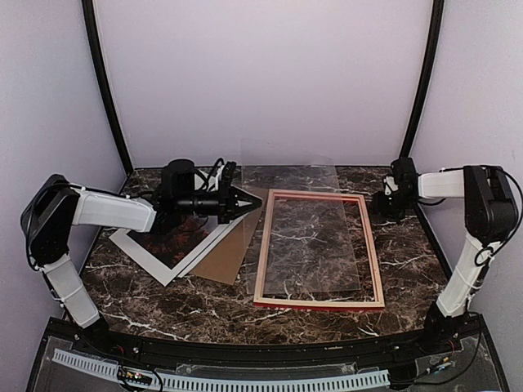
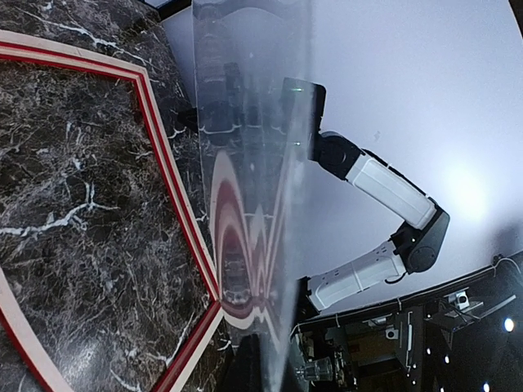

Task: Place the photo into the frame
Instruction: Place the glass panel in the frame body.

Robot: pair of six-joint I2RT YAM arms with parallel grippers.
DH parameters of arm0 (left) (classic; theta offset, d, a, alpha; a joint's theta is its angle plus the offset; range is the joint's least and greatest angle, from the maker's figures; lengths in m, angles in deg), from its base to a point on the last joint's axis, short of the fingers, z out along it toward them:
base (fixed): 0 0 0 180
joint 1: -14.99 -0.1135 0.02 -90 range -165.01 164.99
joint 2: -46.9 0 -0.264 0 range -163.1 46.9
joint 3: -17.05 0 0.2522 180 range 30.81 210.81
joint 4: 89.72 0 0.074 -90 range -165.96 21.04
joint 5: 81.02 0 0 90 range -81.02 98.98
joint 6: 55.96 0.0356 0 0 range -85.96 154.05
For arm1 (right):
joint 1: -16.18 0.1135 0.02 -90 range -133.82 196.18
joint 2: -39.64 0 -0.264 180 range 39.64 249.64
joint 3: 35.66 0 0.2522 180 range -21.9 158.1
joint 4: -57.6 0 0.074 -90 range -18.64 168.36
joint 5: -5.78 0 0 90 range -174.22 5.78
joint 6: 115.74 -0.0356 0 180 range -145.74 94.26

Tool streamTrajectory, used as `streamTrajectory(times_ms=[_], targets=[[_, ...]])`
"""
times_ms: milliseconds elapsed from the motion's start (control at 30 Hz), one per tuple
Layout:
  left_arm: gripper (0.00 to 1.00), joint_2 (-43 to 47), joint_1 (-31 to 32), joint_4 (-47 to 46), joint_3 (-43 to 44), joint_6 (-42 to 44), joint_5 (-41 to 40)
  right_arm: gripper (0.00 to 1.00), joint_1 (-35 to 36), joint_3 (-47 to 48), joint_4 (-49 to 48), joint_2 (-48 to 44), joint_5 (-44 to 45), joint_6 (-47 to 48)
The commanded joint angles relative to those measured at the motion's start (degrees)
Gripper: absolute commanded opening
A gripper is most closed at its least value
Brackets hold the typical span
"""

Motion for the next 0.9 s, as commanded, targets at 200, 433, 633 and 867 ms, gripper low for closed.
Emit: streamTrajectory(times_ms=[200, 433, 633, 867], targets=[[0.0, -12.6, 3.2, -10.1, 14.4, -8.5, 2.6, 0.58, -8.8, -2.9, -0.3, -8.9, 1.1, -2.3], [0.0, -22.5, 4.7, -12.0, 20.4, -12.6, 3.0, 0.58, -9.1, -2.7, -0.6, -6.9, 0.3, -2.3], [0.0, -26.6, 4.7, -6.0, 21.9, -9.5, 0.8, 0.58, -9.1, -3.5, -0.8, -7.4, 0.5, -2.3], [0.0, -30.9, 4.7, 5.6, 26.8, -1.7, 1.6, 0.58, -9.1, -4.1, -0.6, -7.7, -0.2, -1.8]])
